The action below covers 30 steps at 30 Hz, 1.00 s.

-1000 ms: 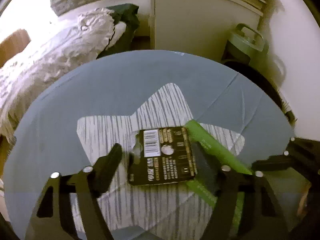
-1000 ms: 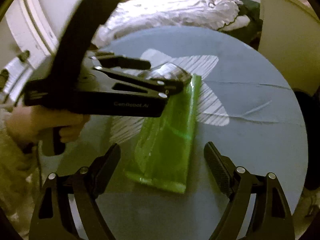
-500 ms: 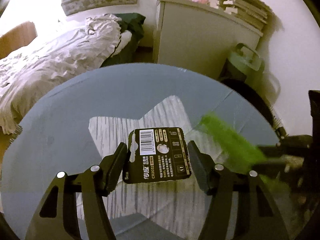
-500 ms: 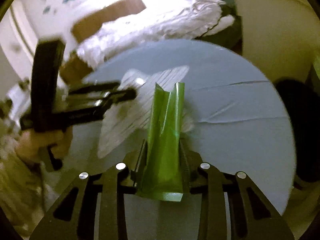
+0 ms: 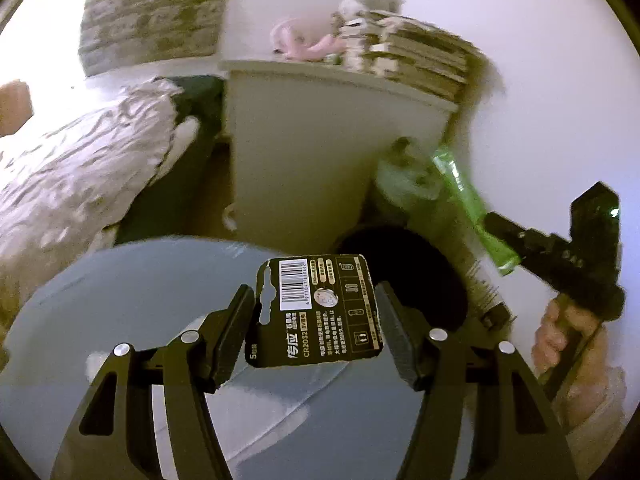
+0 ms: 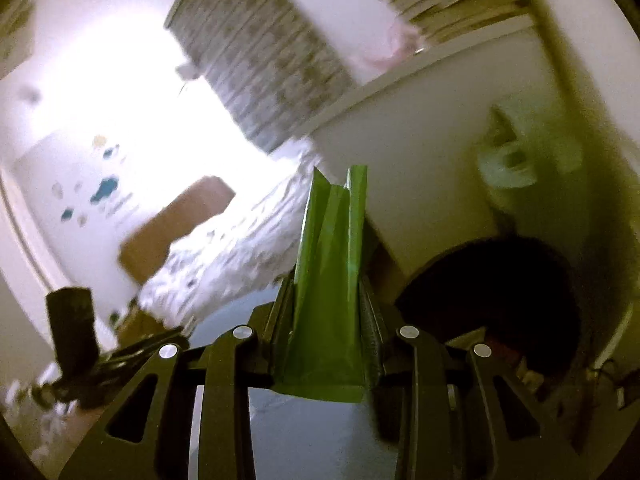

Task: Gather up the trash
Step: 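Carry the battery card and green bag over the black bin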

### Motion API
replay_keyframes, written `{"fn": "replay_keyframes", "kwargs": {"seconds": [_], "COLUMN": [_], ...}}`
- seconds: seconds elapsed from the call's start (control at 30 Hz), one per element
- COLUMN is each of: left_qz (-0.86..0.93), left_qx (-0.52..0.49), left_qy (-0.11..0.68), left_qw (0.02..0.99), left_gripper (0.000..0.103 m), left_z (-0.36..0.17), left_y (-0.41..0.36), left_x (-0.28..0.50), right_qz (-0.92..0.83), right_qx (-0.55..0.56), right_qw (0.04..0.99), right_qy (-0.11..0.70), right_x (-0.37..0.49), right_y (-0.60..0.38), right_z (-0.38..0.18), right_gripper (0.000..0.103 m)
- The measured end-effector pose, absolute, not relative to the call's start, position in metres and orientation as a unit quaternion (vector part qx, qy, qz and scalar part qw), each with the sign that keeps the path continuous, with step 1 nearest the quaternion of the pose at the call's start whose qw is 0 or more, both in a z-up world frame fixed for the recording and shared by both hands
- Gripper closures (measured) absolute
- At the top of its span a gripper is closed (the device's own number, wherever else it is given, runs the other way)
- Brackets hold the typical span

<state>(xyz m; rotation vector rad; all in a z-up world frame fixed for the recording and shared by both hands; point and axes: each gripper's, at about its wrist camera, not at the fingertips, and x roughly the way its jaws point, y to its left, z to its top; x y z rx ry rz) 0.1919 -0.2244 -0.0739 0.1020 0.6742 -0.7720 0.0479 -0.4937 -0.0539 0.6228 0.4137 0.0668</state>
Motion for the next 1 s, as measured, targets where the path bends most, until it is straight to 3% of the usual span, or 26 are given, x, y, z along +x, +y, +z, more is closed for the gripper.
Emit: {"fn": "replay_keyframes", "kwargs": {"seconds": [0.4,0.87,0.93,1.0], "left_qz": [-0.431,-0.449,-0.451,-0.451], "left_qx": [0.070,0.087,0.090,0.096], "left_qy": [0.326,0.352,0.354,0.355], "left_qw": [0.838,0.816,0.814,0.813], "left_gripper": [0.041,0.041,0.039,0.038], "left_z": [-0.077,-0.107,-0.110,-0.112], "left_y": [-0.346,-0.394,-0.398,-0.402], "left_x": [0.206,0.215,0.216,0.216], "right_qz": [-0.027,-0.060,-0.066,-0.076], "right_qx": [0.355,0.350,0.348,0.348], "right_qw": [0.919,0.917,0.916,0.915], "right_qy": [0.167,0.183,0.187,0.189], "right_x": [0.042,0.040,0.043,0.043], "right_y": [-0.575,-0.593,-0.594,-0.594], "right_z": [-0.092,-0.105,-0.107,-0.108], "right_gripper": [0.071,0.071,0.069,0.058]}}
